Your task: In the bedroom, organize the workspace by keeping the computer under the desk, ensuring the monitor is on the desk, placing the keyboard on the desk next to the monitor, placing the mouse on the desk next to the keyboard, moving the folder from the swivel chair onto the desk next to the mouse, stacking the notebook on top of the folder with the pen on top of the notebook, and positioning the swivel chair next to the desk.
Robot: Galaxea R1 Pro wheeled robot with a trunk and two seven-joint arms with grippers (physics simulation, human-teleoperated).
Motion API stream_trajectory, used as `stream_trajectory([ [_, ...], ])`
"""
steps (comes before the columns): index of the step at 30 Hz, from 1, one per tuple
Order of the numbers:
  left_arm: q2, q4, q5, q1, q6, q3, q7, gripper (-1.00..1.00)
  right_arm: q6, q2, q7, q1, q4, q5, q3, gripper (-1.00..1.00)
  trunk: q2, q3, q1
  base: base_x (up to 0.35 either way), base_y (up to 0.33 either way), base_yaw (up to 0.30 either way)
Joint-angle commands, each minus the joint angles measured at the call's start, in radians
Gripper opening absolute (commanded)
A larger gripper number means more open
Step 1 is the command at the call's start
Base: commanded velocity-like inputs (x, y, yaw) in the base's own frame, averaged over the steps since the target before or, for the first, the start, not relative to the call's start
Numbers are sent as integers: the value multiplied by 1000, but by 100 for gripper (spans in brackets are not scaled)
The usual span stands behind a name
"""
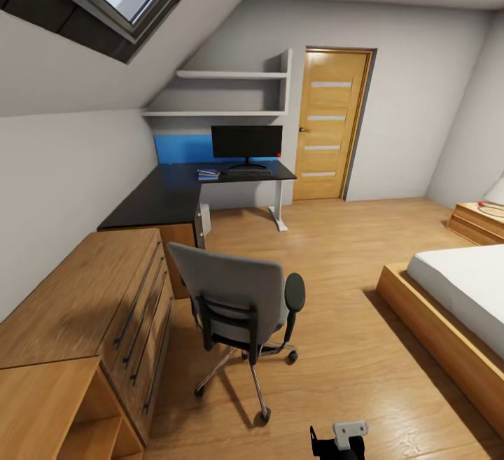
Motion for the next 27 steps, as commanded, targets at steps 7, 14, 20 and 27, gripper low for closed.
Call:
stream_trajectory([
  [7,0,0,10,-1,-7,-10,5,100,-4,-1,0,-1,2,-10,8,100,-50,-23,27,0,0,0],
  [14,-1,0,10,-1,-5,-10,5,100,-4,-1,3,-1,-1,-15,7,100,-99,-45,54,0,0,0],
  [20,-9,-2,7,0,1,-9,5,100,7,0,0,-1,-32,-27,-2,100,-141,-64,77,0,0,0],
  [27,-14,-4,7,-9,46,-8,5,100,153,2,-3,-2,-165,-96,-14,100,-190,-86,104,0,0,0],
])
